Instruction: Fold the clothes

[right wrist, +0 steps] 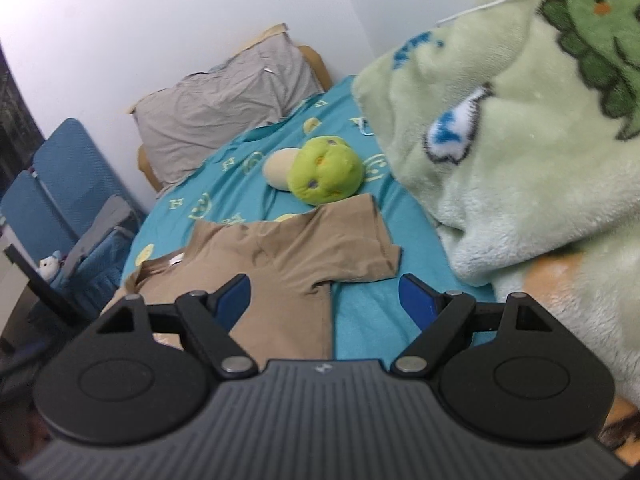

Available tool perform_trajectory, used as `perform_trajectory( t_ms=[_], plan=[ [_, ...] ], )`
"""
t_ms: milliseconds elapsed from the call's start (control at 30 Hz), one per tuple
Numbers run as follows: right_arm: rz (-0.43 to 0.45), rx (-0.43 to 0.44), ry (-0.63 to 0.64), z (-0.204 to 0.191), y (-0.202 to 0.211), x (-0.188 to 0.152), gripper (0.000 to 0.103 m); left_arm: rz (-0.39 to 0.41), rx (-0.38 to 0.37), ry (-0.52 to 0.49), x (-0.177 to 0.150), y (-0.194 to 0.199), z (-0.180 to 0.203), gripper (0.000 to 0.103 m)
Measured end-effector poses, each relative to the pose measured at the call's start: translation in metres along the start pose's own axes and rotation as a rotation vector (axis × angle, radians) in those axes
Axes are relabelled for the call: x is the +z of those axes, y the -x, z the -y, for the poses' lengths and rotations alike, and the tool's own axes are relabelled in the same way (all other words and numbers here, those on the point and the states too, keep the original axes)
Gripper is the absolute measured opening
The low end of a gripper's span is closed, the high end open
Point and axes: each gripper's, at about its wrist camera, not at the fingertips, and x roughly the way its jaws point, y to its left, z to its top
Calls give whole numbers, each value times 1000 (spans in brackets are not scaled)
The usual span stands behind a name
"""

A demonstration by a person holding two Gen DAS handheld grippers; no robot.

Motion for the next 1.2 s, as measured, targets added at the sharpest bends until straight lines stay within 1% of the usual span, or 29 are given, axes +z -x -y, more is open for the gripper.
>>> perform_trajectory(
  t_ms=[67,167,267,333,400,533,633,767,1067,1200],
  plan=[
    [2,15,15,-6,2,-3,83,5,25,33,-15,27,-15,101],
    [10,46,31,-14,5,-7,83,15,53,79,-37,55,-30,103],
    [22,68,45,-21,5,-12,83,15,62,85,-59,70,-38,103],
    [28,76,36,-22,2,-15,83,19,65,96,-70,72,-42,103],
    [29,71,31,-22,-5,-17,83,13,55,109,-77,70,-46,103],
    [0,46,-13,-18,-33,-23,83,-14,41,124,-83,59,-50,103],
    [-1,38,-35,-14,-52,-26,83,-29,54,129,-87,51,-53,103],
    [7,82,-147,1,-73,-35,83,-65,63,138,-91,35,-55,103],
    [-16,78,-420,39,-122,-58,84,-109,71,162,-95,19,-61,103],
    [6,93,-465,43,-131,-59,85,-121,71,176,-96,14,-63,103]
  ],
)
